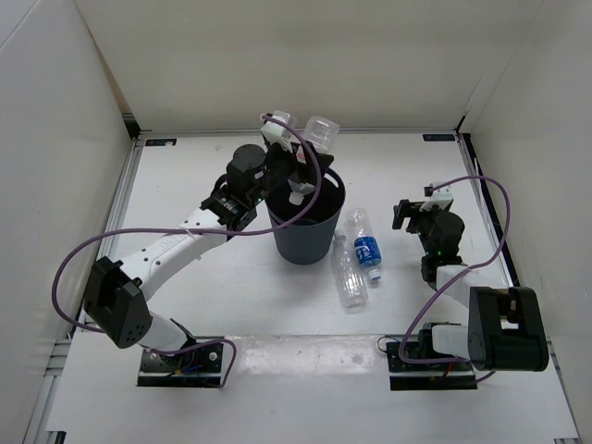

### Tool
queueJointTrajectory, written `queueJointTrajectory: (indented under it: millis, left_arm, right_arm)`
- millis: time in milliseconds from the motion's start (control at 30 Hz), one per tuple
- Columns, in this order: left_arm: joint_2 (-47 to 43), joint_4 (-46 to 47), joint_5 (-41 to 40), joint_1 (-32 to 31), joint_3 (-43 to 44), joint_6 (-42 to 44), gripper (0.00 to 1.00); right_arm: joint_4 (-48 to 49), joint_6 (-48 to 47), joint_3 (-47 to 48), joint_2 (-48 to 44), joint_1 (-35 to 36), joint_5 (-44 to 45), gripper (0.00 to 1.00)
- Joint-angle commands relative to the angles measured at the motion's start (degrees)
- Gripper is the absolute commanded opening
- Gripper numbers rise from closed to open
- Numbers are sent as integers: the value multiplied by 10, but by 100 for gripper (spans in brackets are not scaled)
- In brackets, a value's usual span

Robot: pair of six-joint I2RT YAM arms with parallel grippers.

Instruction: Put the plastic bottles in the bin

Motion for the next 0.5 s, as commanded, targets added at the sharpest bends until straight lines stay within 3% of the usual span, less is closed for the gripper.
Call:
queueJointTrajectory:
  millis: [0,33,300,433,467]
  left_arm:
    - [-16,22,19,-4,0,3,91]
    - [-18,20,21,-3,-4,5,100]
    - [-95,-69,-41,9,-24,60,100]
    - [-189,-198,-114,16,-38,101,100]
    - [-225,-210,-172,15,-64,102,100]
  right_arm:
    - [14,3,15,1,-1,9,90]
    - [15,3,15,2,-3,4,90]
    - [15,3,14,2,-1,10,90]
    - [15,4,14,0,-1,8,90]
    - [14,4,15,1,-2,7,90]
